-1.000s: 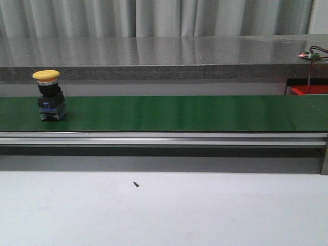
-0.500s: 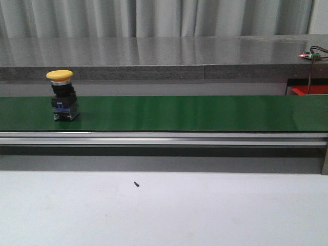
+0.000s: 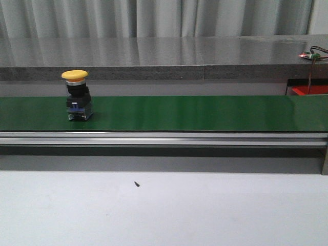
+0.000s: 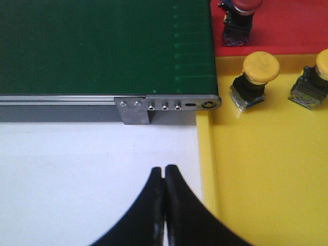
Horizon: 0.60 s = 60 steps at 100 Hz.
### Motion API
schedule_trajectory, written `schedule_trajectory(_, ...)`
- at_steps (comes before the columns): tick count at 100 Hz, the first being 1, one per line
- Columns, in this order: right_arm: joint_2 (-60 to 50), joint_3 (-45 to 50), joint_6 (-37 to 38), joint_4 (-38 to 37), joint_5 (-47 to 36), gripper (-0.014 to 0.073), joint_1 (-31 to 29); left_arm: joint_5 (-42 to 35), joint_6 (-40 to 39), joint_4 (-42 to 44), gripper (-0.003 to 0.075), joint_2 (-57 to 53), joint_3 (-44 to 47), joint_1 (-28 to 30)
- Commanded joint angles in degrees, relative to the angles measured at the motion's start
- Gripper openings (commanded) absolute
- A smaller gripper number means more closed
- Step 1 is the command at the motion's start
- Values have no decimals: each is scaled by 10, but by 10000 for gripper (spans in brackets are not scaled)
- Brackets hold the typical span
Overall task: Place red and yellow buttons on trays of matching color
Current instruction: 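Set the red button on the belt and open the left gripper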
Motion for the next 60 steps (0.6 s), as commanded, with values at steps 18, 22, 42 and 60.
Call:
schedule_trajectory(18, -1, -15, -3, -1, -37, -66, 0, -11, -2, -20, 187, -63, 29, -30)
schedule_trajectory(22, -1, -15, -3, -1, -37, -66, 0, -16, -2, -20, 187, -69, 44, -34)
schedule_trajectory(42, -1, -15, -3, -1, -37, -66, 0, -56, -2, -21, 187, -96, 118, -58)
schedule_trajectory(60, -1, -15, -3, -1, -37, -66, 0, -81, -2, -21, 188, -96, 151, -71)
